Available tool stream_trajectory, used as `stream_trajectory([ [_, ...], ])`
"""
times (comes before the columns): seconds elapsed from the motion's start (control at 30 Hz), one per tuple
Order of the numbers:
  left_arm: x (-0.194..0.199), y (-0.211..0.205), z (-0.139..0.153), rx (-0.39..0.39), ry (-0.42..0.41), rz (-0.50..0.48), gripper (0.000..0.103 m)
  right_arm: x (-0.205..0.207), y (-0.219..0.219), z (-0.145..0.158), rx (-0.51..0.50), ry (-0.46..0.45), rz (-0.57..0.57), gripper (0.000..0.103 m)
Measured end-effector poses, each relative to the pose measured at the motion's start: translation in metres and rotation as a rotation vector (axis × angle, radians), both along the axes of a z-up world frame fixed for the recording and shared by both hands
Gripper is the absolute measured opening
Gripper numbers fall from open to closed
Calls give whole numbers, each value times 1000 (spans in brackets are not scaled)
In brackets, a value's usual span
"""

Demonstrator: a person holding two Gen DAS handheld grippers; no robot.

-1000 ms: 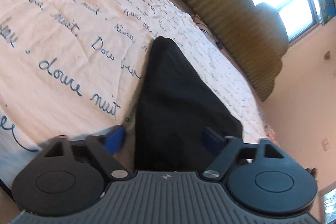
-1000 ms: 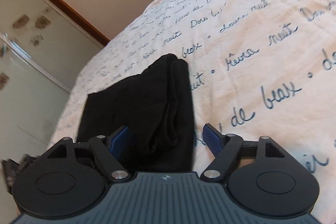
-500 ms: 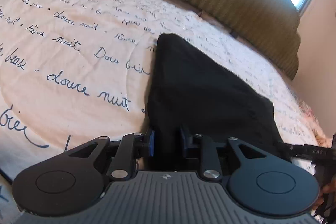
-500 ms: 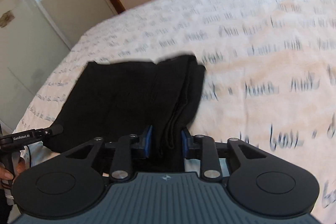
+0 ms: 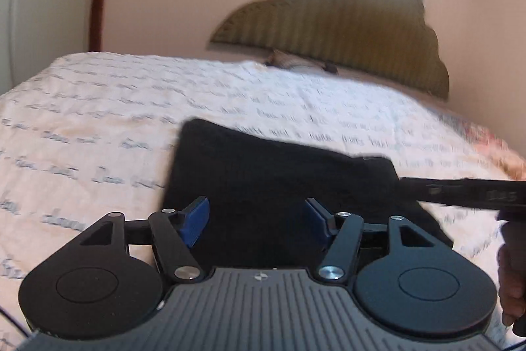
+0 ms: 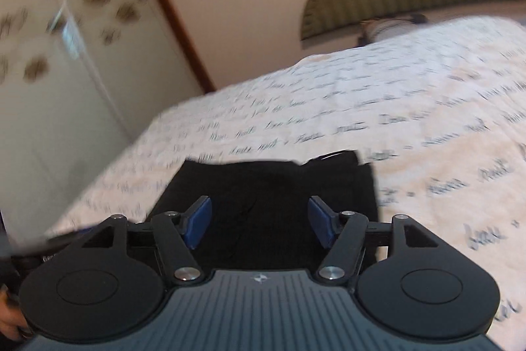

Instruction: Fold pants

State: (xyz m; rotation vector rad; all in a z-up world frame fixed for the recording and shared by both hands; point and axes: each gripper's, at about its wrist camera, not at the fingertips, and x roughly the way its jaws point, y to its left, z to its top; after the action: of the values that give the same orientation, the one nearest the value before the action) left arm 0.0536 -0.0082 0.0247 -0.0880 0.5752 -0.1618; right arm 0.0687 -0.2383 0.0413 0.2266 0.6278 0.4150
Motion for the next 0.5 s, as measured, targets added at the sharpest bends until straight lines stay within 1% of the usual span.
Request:
stream_trajectory([
  [0.07,10,-12,-22,78,50,4,69,10,18,-21,-96,56,8,64],
  [0.1,10,-13,-34,90,26,8,72,9,22,-34,-120,34,9,65],
  [0.13,10,-11,-39,75,17,17,74,1,24,-40,-131,-25,12,66],
  [0.17,12,-8,-38,62,20,24,74,-4,27,-45,-154,-55,12,66],
  [0.23,12,-8,-38,64,21,25,75,-8,31,-43,-185,-62,5,66],
  [0.3,7,-6,-36,65,17,28,75,-14,30,-38,-174,-60,-13,66],
  [0.4,-9,-4,-27,61,-4,59,76,-36,25,-28,-175,-71,-100,67],
  [0.43,-16,-3,-24,58,-11,75,79,-46,24,-27,-179,-86,-120,69],
  [0.47,-23,-1,-22,49,-18,84,81,-56,22,-26,-182,-104,-138,73],
  [0.5,-30,1,-19,35,-28,85,81,-65,20,-27,-188,-115,-153,80],
])
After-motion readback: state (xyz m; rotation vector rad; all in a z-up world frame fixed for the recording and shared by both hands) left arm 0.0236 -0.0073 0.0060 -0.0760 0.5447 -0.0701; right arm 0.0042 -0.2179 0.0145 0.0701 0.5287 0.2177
